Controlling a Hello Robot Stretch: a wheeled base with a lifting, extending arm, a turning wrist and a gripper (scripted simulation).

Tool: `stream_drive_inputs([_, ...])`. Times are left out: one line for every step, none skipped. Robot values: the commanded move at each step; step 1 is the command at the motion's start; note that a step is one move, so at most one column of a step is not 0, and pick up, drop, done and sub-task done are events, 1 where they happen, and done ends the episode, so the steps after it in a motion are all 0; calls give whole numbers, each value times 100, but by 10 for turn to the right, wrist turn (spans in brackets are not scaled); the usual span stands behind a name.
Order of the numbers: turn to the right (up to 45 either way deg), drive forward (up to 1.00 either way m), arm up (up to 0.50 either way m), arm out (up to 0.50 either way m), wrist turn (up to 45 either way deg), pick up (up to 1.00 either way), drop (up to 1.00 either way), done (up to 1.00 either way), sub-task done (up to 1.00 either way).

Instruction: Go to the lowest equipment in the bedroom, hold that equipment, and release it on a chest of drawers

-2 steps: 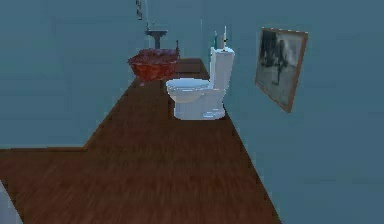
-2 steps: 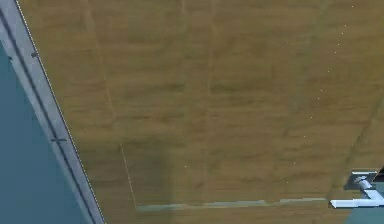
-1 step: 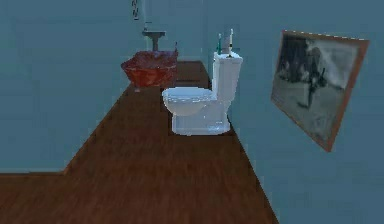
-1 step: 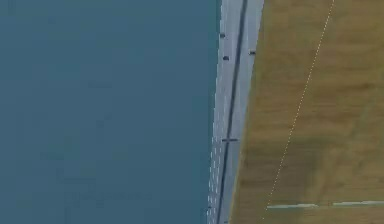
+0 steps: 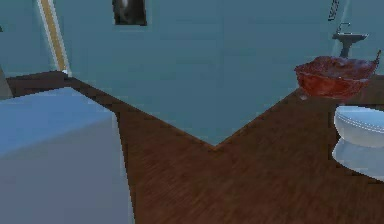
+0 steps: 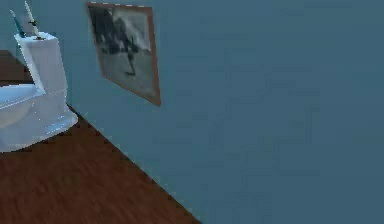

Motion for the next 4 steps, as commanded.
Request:
stream_drive_inputs([0,90,0,0,0,0,0,0,0])
stream_drive_inputs([-30,0,0,0,0,0,0,0,0])
stream_drive_inputs([0,30,0,0,0,0,0,0,0])
stream_drive_inputs([450,0,0,0,0,0,0,0,0])
